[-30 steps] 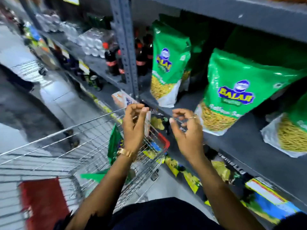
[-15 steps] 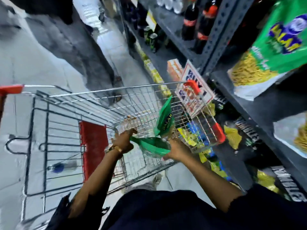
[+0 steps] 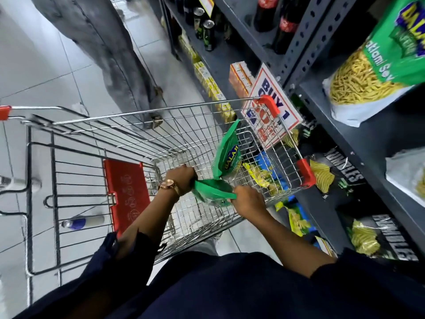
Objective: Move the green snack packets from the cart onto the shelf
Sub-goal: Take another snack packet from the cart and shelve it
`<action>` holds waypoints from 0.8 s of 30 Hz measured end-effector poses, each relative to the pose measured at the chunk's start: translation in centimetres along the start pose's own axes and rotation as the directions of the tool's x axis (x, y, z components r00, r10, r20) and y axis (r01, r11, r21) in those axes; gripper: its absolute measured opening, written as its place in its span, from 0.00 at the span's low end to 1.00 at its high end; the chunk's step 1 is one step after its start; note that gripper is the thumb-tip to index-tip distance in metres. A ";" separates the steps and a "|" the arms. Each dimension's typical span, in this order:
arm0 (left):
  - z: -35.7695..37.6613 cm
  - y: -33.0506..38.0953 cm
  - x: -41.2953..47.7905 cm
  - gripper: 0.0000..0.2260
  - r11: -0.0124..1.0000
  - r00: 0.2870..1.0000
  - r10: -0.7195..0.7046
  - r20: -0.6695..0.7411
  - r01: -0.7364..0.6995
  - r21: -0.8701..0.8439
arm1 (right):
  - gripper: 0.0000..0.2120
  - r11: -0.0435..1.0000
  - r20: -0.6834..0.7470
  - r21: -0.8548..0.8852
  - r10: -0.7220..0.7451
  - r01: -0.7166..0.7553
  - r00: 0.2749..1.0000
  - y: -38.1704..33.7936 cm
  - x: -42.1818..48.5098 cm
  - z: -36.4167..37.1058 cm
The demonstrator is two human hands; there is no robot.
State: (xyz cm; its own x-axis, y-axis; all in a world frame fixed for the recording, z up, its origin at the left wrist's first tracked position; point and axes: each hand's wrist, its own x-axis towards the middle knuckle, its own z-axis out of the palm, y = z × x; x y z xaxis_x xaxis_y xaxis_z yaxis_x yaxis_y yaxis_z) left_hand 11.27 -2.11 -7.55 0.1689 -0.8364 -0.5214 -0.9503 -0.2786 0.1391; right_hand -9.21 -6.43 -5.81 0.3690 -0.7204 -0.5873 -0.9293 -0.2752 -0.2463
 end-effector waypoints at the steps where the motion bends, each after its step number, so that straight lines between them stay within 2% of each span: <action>1: -0.3 0.1 -0.4 0.09 0.999 1.000 0.007 -0.020 -0.006 0.031 | 0.11 0.999 -0.021 0.048 0.015 -0.014 1.000 0.2 -0.1 -0.2; 3: -1.2 0.2 -1.5 0.09 0.997 0.998 0.023 -0.057 -0.019 0.071 | 0.10 0.985 -0.060 0.167 0.045 -0.034 0.997 0.7 -0.3 -0.6; 6: -3.9 0.5 -3.9 0.12 0.999 0.994 0.048 -0.095 -0.046 0.025 | 0.13 0.948 -0.107 0.317 0.045 -0.009 0.993 1.8 -0.9 -1.6; 10: -8.7 1.5 -7.7 0.12 0.992 0.984 0.089 -0.154 -0.101 -0.075 | 0.15 0.889 -0.229 0.444 -0.012 0.115 0.973 2.2 -3.0 -3.5; 12: -10.8 2.3 -9.8 0.11 0.990 0.971 0.093 -0.221 -0.114 -0.087 | 0.14 0.813 -0.318 0.547 -0.017 0.198 0.948 2.4 -4.5 -4.9; 15: -13.5 3.6 -12.7 0.07 0.991 0.928 0.101 -0.360 -0.126 -0.048 | 0.10 0.641 -0.414 0.691 -0.027 0.333 0.910 2.8 -7.1 -8.1; 17: -15.3 4.5 -14.4 0.06 0.969 0.879 0.131 -0.459 -0.211 -0.128 | 0.10 0.548 -0.493 0.721 -0.023 0.424 0.870 3.4 -9.1 -10.2; 20: -18.0 6.8 -15.9 0.08 0.838 0.785 0.165 -0.597 -0.431 -0.335 | 0.07 0.430 -0.605 0.728 0.037 0.534 0.796 4.7 -11.9 -13.1; 22: -19.3 9.2 -16.0 0.11 0.655 0.718 0.141 -0.682 -0.584 -0.479 | 0.08 0.320 -0.654 0.736 0.113 0.596 0.748 6.2 -13.8 -14.7; 24: -20.3 11.7 -15.7 0.16 0.445 0.665 0.136 -0.734 -0.703 -0.555 | 0.12 0.281 -0.696 0.713 0.177 0.642 0.696 7.6 -15.8 -16.0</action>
State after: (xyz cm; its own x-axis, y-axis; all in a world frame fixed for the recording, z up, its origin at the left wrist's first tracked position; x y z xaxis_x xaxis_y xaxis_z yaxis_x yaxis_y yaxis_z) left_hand 2.84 -1.83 19.36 0.1752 -0.9408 0.2902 -0.3967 0.2023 0.8954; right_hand -22.38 -7.36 13.92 0.0811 -0.9931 0.0845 -0.0132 -0.0858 -0.9962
